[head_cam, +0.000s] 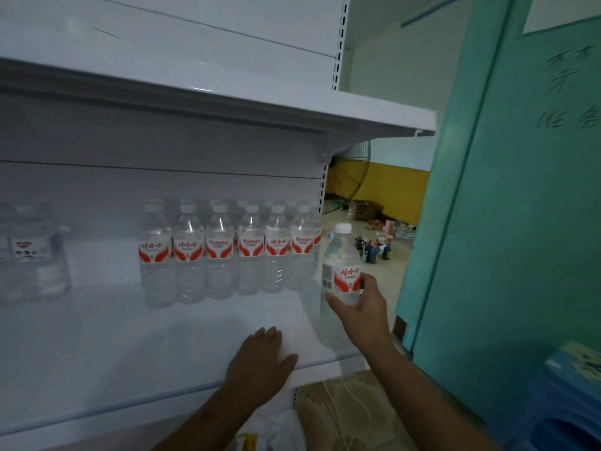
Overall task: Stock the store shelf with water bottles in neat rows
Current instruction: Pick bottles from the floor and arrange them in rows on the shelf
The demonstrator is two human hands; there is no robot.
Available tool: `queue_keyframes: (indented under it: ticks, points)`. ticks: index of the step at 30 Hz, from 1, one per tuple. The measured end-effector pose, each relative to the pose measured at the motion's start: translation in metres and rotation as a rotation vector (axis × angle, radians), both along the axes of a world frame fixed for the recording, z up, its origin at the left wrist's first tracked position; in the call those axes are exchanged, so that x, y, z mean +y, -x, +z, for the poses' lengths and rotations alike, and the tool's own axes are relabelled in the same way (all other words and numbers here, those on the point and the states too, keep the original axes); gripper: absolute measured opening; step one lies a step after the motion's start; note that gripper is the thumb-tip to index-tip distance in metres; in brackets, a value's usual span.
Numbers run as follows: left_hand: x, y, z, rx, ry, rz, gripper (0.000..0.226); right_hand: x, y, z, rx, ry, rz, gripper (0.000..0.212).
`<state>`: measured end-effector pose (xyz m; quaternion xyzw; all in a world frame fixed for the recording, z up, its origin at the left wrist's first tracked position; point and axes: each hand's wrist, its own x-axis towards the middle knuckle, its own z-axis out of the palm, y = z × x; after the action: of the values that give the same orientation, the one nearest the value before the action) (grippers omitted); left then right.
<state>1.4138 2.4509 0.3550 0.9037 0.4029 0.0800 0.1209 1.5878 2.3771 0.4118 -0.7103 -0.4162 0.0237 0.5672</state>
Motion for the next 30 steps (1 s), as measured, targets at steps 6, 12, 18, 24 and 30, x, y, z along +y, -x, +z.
queue_keyframes:
  ticks: [6,12,18,24,30]
  points:
    - [0.02,-0.008,-0.011,-0.028,-0.039,-0.003,0.07,0.064,-0.033,-0.009,0.074,-0.077,-0.054,0.063]
    - [0.044,-0.028,-0.016,-0.022,-0.082,-0.006,0.065,0.126,-0.054,-0.009,0.147,-0.108,-0.044,0.062]
    - [0.047,-0.029,-0.019,-0.01,-0.118,-0.03,0.073,0.158,-0.073,-0.022,0.142,-0.16,-0.027,0.069]
    - [0.045,-0.03,-0.019,-0.014,-0.138,-0.014,0.078,0.173,-0.092,-0.021,0.135,-0.133,0.116,0.072]
    - [0.046,-0.032,-0.019,0.0,-0.128,-0.019,0.09,0.181,-0.102,-0.022,0.121,-0.099,0.236,0.064]
